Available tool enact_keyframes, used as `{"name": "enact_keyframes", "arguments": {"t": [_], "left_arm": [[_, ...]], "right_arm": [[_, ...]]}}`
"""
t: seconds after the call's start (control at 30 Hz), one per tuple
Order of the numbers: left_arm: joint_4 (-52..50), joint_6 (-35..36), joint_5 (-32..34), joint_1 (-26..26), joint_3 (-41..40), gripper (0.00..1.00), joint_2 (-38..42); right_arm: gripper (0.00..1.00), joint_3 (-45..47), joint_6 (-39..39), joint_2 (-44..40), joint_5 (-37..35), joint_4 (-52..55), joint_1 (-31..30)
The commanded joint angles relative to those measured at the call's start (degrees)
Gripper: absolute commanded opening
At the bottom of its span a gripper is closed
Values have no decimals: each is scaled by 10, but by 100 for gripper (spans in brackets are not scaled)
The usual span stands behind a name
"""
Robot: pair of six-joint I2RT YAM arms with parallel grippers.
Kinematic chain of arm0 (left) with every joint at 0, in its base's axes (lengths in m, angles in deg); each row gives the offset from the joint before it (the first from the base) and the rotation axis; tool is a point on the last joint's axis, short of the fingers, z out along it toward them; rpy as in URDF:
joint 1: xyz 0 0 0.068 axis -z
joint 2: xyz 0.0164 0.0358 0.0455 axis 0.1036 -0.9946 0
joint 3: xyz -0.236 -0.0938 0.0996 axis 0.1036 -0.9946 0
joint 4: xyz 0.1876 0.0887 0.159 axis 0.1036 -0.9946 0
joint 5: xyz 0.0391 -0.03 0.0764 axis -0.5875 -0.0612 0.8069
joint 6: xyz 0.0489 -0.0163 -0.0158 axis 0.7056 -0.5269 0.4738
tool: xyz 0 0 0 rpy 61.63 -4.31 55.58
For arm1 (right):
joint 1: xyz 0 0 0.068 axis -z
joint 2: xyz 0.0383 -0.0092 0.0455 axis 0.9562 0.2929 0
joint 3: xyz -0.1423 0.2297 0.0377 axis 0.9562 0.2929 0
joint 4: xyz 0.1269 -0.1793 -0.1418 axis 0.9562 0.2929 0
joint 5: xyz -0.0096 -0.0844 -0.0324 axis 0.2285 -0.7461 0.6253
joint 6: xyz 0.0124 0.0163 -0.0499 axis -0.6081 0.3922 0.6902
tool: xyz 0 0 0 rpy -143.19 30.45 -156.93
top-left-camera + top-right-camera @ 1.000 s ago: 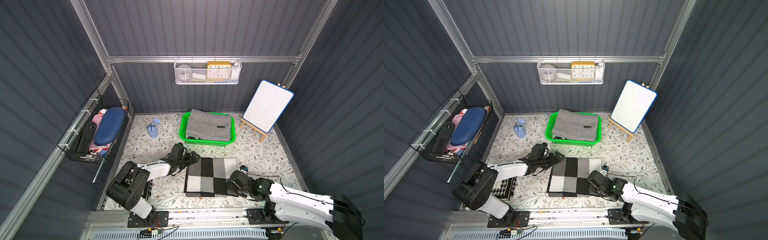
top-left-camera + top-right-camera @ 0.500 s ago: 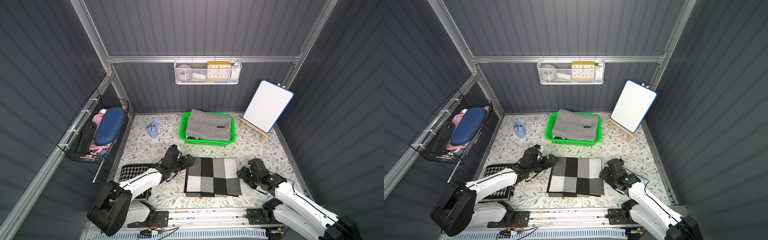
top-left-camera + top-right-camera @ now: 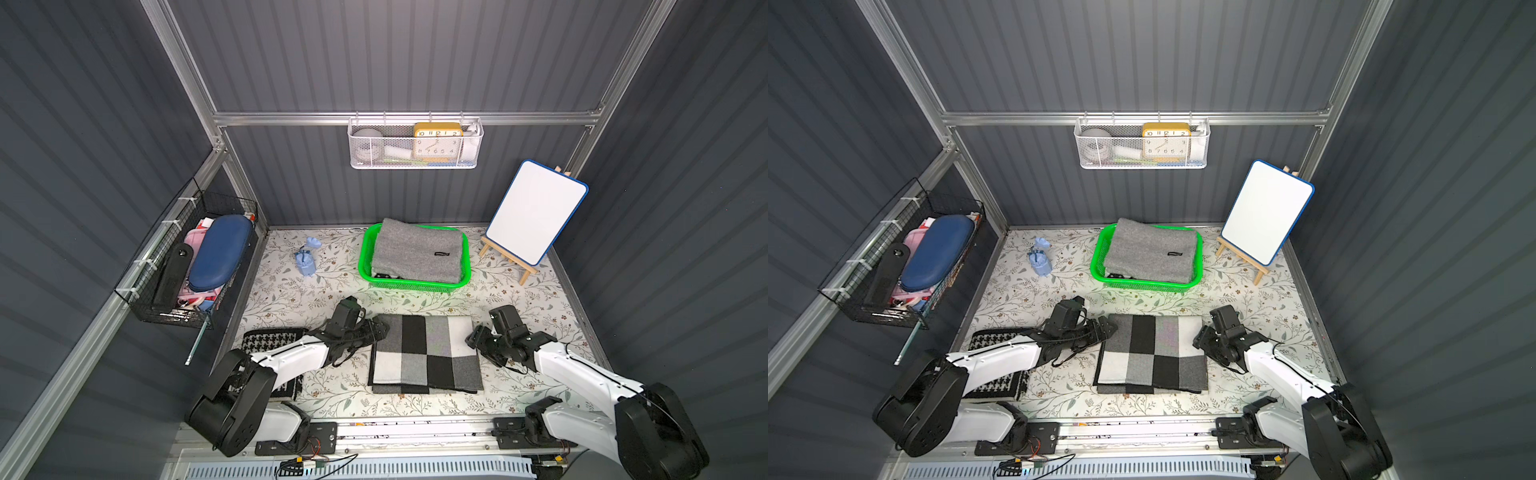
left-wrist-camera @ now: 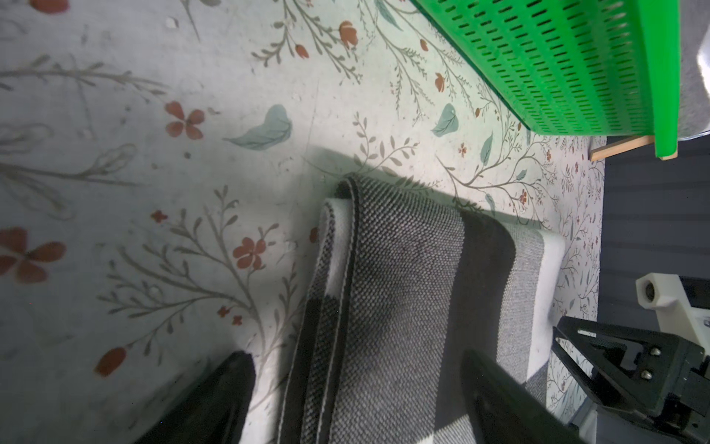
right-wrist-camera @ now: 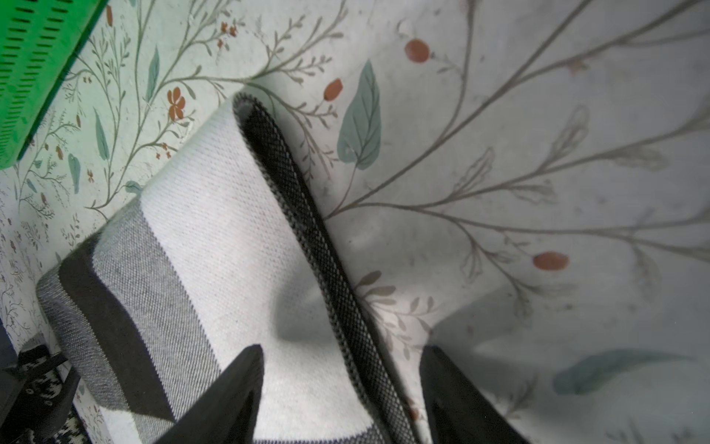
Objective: Put the folded scarf in the basket
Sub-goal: Move the scarf to the center of the board.
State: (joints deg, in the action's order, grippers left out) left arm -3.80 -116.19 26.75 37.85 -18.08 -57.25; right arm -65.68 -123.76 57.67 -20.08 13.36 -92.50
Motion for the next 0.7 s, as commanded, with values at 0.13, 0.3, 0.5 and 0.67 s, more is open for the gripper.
{"name": "enact_keyframes", "arguments": {"t": [0.13,0.3,0.5,0.67], "left_arm": [[17,17,-10,0,-10,76,-32],[43,12,-30,0,-18,69,-52],[57,8,-40,0,-22,60,-61],[64,9,-49,1,-18,53,-65]], "right_arm": [[69,-30,19,68,32,-7,5],[69,-34,17,99,48,-18,5],[66,-32,13,117,58,-34,5],[61,-30,7,136,91,-59,5]]}}
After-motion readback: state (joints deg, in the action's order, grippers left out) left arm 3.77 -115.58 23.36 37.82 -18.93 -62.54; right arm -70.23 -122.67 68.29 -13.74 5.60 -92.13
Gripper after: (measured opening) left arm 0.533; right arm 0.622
